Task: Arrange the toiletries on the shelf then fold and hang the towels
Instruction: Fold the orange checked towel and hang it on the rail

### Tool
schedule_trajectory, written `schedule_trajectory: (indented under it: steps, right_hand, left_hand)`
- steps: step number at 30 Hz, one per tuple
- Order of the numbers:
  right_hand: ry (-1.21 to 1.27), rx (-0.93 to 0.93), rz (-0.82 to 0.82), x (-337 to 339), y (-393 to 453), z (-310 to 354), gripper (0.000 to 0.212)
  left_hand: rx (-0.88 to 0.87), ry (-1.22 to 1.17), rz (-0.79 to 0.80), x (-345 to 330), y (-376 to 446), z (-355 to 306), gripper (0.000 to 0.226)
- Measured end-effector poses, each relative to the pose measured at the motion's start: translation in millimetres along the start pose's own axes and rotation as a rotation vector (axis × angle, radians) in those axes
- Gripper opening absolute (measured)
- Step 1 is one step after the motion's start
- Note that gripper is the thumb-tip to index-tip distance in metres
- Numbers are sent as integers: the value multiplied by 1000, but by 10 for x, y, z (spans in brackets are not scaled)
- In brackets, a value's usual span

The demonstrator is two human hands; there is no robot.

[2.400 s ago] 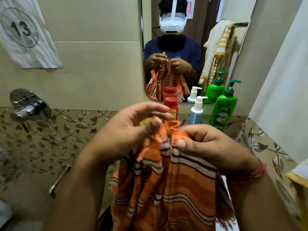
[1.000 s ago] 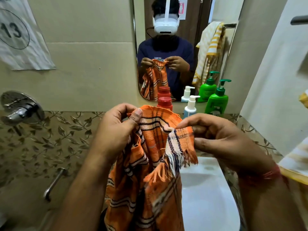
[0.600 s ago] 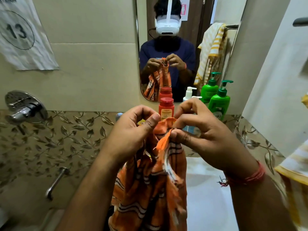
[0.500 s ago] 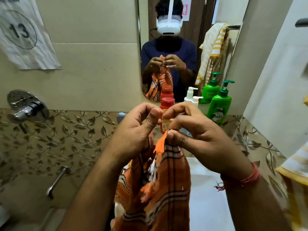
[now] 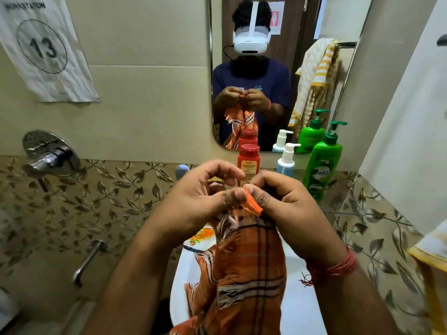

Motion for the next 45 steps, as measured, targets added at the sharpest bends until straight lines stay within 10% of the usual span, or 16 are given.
schedule_trajectory:
  steps: [45]
  right_hand:
    - [-448,157,-140,-83,-186,306,8]
  left_hand:
    - [11,-289,-393,-160,-167,132,28]
Point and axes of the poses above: each hand's wrist, its own y-axis towards the middle knuckle, its own x-axis out of the back of the hand, z = x × y, the point moved 6 cm from there along y, towards the middle knuckle, and after that the axes turned 3 degrees about z, right-handed, at the moved point
